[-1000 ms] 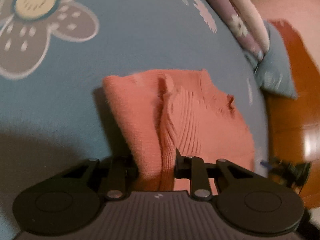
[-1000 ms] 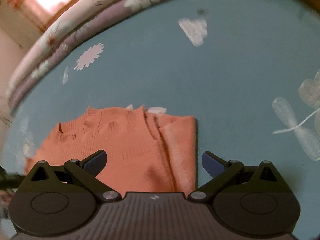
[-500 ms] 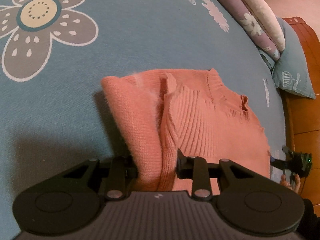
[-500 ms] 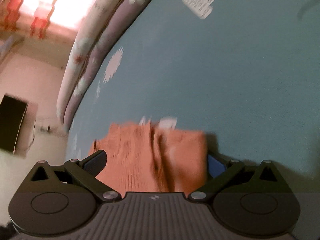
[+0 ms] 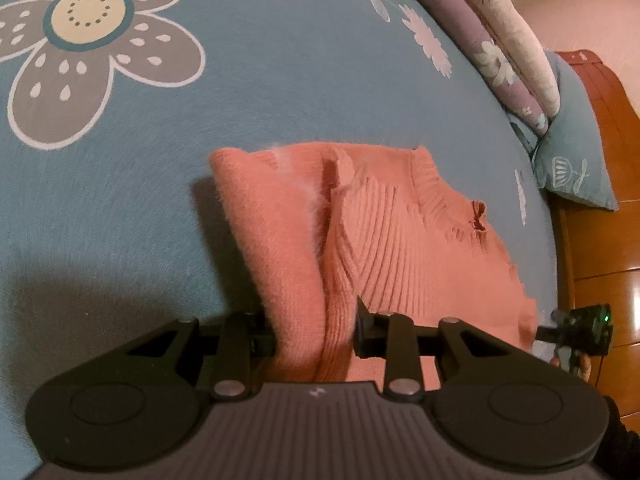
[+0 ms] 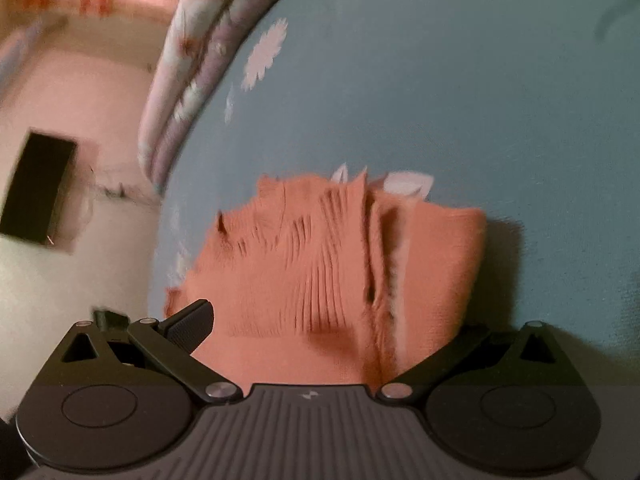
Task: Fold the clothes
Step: 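Grasp the sweater's folded side edge with the left gripper while the right gripper grasps it too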
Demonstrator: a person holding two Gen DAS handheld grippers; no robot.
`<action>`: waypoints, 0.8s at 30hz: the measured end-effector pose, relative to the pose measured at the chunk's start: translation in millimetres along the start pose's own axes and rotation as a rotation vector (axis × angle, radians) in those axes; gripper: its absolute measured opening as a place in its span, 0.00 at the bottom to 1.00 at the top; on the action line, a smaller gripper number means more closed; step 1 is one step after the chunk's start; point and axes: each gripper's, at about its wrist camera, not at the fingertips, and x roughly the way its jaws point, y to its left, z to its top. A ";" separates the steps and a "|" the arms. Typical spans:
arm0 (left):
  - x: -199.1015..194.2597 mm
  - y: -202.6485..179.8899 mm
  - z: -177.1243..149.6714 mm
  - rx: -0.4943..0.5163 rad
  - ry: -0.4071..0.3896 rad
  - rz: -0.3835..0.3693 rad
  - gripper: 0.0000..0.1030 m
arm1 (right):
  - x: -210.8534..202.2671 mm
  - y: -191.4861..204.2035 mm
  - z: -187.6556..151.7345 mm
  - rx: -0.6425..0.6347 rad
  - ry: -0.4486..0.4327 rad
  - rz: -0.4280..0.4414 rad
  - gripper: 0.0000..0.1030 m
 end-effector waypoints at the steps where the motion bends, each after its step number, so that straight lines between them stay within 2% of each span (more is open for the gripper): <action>1: 0.3 1.2 0.0 -0.005 -0.002 -0.008 0.30 | 1.1 1.4 -1.8 -0.004 0.007 -0.007 1.00; 8: -3.7 7.3 2.6 -0.029 0.007 -0.055 0.30 | 9.2 11.7 -13.4 -0.038 0.055 -0.056 1.00; 10: -8.8 5.6 3.0 -0.007 0.012 -0.091 0.35 | 13.6 19.0 -10.9 -0.082 0.088 -0.091 1.00; 12: -11.9 7.0 1.2 0.011 0.021 -0.157 0.41 | 13.7 24.4 -16.4 -0.152 0.106 -0.104 1.00; 16: -3.3 15.7 1.1 0.004 0.092 -0.135 0.41 | 13.9 25.2 -19.8 -0.150 0.086 -0.100 1.00; 18: -2.6 17.5 1.7 -0.003 0.092 -0.144 0.41 | 16.0 26.9 -19.4 -0.133 0.081 -0.106 1.00; 24: 2.1 19.0 3.9 -0.019 0.113 -0.146 0.43 | 21.2 33.6 -25.1 -0.198 0.081 -0.165 1.00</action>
